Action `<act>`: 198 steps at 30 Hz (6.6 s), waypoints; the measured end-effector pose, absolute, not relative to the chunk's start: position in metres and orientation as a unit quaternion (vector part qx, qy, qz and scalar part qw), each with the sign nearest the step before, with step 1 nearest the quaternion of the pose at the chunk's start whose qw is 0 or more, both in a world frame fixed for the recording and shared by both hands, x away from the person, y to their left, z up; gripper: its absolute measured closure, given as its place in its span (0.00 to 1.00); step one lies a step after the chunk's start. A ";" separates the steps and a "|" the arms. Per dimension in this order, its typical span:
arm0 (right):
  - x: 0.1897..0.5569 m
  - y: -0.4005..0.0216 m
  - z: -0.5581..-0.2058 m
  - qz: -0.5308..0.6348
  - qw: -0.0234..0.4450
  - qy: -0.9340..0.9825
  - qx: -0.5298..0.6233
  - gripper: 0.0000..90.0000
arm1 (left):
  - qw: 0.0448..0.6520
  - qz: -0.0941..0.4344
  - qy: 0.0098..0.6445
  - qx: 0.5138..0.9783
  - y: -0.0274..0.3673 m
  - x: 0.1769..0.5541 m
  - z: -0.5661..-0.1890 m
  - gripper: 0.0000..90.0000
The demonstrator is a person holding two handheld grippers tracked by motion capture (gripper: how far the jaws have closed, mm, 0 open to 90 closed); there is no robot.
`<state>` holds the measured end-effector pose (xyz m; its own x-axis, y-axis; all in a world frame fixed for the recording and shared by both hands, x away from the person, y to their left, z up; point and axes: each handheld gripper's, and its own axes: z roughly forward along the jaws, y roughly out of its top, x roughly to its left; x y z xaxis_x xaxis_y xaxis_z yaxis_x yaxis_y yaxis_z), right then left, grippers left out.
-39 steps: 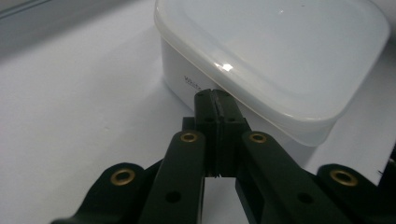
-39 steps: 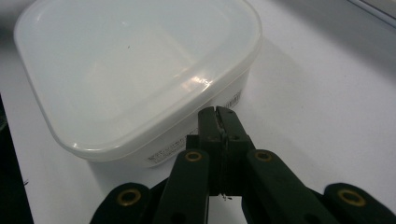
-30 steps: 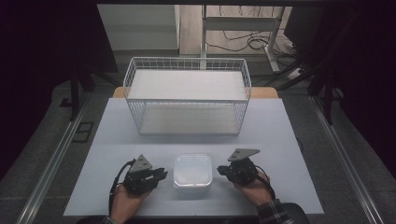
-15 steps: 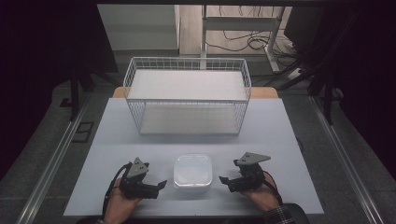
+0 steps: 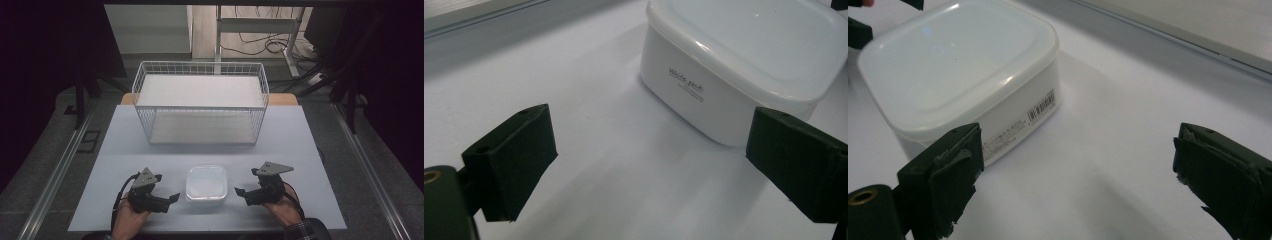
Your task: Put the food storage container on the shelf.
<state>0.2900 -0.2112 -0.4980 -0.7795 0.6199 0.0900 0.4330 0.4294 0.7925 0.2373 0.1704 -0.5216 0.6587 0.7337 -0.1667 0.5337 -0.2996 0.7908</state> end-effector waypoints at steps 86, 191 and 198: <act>0.319 -0.178 -0.452 0.490 0.029 0.795 0.355 0.88 | 0.494 0.077 0.419 0.758 0.144 0.282 -0.470 0.88; 0.392 -0.099 -0.499 0.423 0.123 0.856 0.271 0.99 | 0.451 0.221 0.396 0.769 0.162 0.248 -0.518 0.03; 0.404 -0.094 -0.498 0.423 0.132 0.855 0.270 0.99 | 0.445 0.220 0.389 0.776 0.160 0.249 -0.522 0.03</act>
